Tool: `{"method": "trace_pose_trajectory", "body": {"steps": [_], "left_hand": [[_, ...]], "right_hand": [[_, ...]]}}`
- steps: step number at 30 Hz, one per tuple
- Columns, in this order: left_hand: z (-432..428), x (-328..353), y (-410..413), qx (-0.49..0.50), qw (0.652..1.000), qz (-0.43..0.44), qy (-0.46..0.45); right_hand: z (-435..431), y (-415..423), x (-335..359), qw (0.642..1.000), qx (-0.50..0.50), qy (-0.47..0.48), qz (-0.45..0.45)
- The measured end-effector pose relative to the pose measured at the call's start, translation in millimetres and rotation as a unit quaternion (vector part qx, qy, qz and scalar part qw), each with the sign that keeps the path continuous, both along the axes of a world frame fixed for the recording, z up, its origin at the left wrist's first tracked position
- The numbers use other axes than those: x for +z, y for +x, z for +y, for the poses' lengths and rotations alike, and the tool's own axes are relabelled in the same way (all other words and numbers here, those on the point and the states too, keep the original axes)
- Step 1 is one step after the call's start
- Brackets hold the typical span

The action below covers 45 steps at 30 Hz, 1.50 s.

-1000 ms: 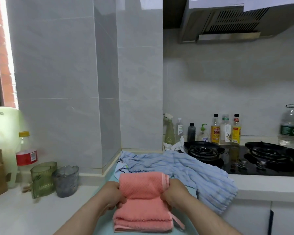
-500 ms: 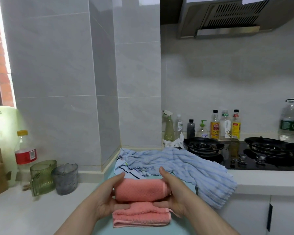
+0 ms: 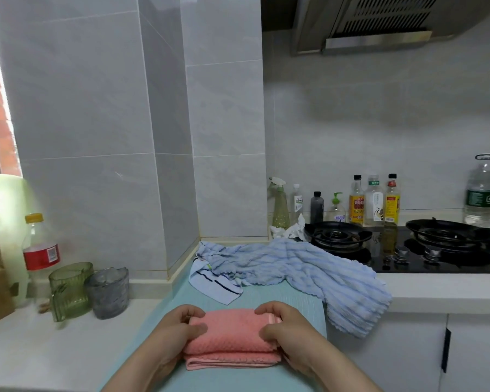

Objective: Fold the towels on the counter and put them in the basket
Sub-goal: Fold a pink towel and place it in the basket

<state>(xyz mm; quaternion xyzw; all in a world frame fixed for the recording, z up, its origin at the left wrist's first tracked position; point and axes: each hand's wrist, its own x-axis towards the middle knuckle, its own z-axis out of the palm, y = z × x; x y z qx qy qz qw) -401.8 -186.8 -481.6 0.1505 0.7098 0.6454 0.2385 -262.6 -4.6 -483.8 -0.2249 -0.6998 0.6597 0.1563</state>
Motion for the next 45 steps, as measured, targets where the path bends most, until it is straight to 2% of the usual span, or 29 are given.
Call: {"method": "trace_pose_trajectory", "body": {"steps": [2, 6, 11, 13, 16, 21, 27, 31, 33, 34, 38, 40, 45], "left_hand": [[-0.2, 0.0, 0.5, -0.007, 0.996, 0.075, -0.051], [1.1, 0.3, 6.1, 0.002, 0.959, 0.242, -0.144], [-4.7, -2.7, 7.4, 0.009, 0.938, 0.297, -0.177], [-9.6, -5.0, 5.0, -0.014, 0.937, 0.281, -0.209], [-14.4, -2.6, 4.6, -0.061, 0.94, 0.254, -0.219], [-25.3, -1.1, 5.7, -0.121, 0.959, 0.224, -0.121], [-11.5, -5.9, -1.8, -0.028, 0.983, 0.182, 0.024], [-0.4, -14.2, -2.6, 0.025, 0.962, 0.272, 0.023], [2.4, -14.6, -1.9, 0.028, 0.958, 0.284, 0.024], [3.1, -15.1, -3.2, 0.025, 0.961, 0.272, 0.034], [0.1, -20.1, -7.6, -0.031, 0.984, 0.127, 0.125], [-1.3, -21.5, -11.1, -0.026, 0.984, 0.097, 0.149], [1.0, -23.4, -10.5, -0.008, 0.982, 0.138, 0.127]], "right_hand": [[-1.9, 2.3, 0.0, 0.999, 0.008, 0.05, -0.016], [-2.5, 9.8, 5.0, 0.991, 0.031, 0.128, -0.03], [3.8, 12.7, 3.7, 0.966, 0.049, 0.247, -0.056], [7.1, 15.6, 0.0, 0.956, 0.054, 0.274, -0.089], [7.4, 22.4, -0.8, 0.964, 0.071, 0.232, -0.106], [2.1, 29.0, 2.5, 0.966, 0.085, 0.238, -0.063], [3.3, 8.8, 6.8, 0.983, 0.056, 0.165, 0.056], [8.1, -8.4, -8.7, 0.984, 0.024, 0.148, 0.092], [7.6, -12.4, -17.6, 0.983, 0.002, 0.156, 0.097], [7.3, -14.0, -20.5, 0.983, -0.005, 0.156, 0.1], [3.9, -18.6, -22.9, 0.987, -0.014, 0.125, 0.098], [3.0, -19.7, -22.5, 0.991, -0.011, 0.088, 0.099], [2.8, -17.4, -22.9, 0.989, -0.014, 0.12, 0.089]]}}
